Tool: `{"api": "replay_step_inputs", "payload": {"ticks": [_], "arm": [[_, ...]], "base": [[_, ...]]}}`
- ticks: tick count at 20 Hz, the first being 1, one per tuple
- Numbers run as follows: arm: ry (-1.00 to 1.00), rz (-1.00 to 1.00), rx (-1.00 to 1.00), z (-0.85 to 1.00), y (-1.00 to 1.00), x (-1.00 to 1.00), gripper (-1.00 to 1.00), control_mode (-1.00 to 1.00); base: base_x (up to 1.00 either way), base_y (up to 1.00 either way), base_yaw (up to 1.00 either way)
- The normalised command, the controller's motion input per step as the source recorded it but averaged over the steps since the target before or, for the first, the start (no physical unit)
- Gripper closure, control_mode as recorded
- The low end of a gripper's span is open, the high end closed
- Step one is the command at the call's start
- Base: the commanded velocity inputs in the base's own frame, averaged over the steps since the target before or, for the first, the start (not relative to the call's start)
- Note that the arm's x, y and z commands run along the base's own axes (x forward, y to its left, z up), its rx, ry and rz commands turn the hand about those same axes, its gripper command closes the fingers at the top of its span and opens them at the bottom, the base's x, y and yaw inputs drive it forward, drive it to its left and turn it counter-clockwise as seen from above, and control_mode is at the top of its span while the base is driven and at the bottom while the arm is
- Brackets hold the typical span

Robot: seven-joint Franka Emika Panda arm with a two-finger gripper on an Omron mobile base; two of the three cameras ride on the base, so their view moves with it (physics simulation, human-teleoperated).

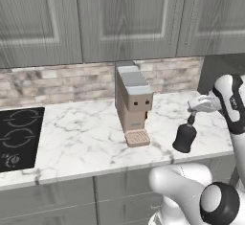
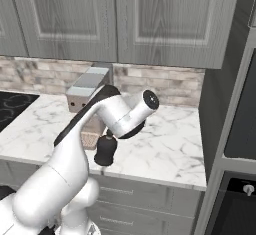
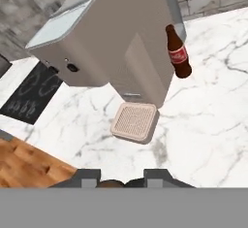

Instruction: Move the drinks to the dining counter.

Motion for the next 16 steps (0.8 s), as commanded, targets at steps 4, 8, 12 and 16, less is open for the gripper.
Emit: {"api": "replay_step_inputs", "payload": {"ticks": [4,8,12,16], "arm": [[0.0,-0.09,0.02,0.66,-0.07,-0.34,1.0,-1.0],[-0.01,-0.13,0.0,0.68,-0.02,-0.48,1.0,-1.0],[-0.11,-0.18,-0.03,0.7,0.0,-0.57,1.0,-1.0],[-0.13,-0.17,0.0,0.49,-0.02,-0.81,1.0,-1.0]], "base": [[0.0,0.0,0.0],[0.0,0.0,0.0],[0.0,0.0,0.0],[0.0,0.0,0.0]]}}
